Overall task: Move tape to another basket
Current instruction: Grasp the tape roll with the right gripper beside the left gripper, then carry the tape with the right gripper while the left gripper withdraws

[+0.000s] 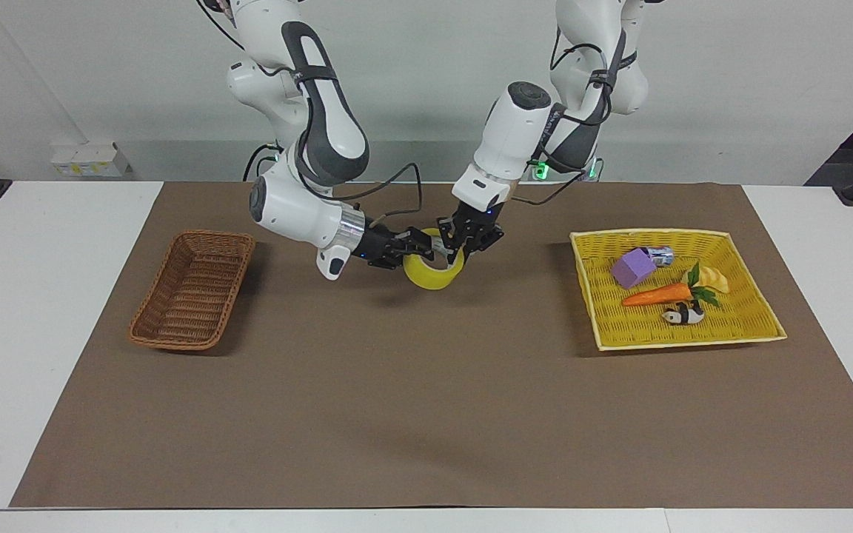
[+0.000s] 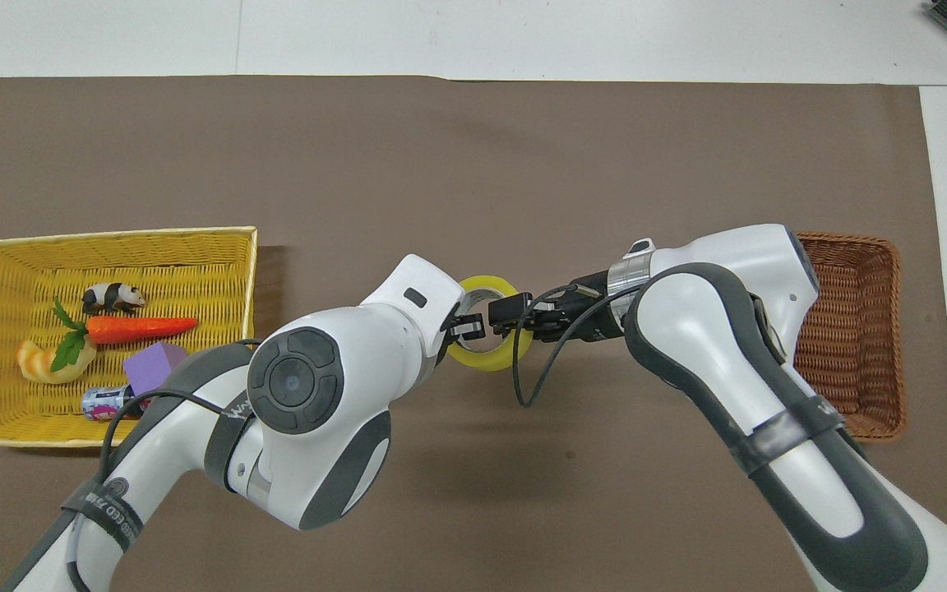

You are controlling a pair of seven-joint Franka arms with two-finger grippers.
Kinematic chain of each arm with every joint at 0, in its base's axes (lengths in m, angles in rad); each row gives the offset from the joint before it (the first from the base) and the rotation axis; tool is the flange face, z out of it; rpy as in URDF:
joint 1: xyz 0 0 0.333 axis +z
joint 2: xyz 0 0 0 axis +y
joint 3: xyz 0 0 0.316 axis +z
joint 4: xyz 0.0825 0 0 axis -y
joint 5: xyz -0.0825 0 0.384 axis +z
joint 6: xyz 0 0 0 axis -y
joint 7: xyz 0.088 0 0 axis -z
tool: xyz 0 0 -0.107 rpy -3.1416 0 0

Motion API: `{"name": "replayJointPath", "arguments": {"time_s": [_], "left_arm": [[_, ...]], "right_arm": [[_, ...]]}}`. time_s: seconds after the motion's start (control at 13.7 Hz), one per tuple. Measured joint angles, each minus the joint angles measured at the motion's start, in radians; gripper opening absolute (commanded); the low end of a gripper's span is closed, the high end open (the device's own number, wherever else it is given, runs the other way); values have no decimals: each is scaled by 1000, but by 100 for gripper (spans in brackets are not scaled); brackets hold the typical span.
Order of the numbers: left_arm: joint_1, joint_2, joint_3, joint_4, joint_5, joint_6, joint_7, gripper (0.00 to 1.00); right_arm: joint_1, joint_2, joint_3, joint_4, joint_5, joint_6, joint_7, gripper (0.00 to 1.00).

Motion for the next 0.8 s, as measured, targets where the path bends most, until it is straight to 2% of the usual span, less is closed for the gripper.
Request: {"name": "replayJointPath", "arguments": {"time_s": [0.15,0.22,0.29,0.44,0.8], "left_arm": [[0,0,0,3,-3,0,-2,3],[0,0,0,3,-4,0,-2,26],[0,0,0,4,-5,0,-4,56],[0,0,2,9,-5,0,-4,100],[4,0,16,24,-5,0,7,100]], "right_arm": [[0,1,0,0,0,2,-5,0],[0,1,0,0,0,3,-7,0],[1,2,0,0,0,5,-11,0],[0,3,0,-4,0,5,-11,0],[0,4,0,-14,0,4,-12,0]]}}
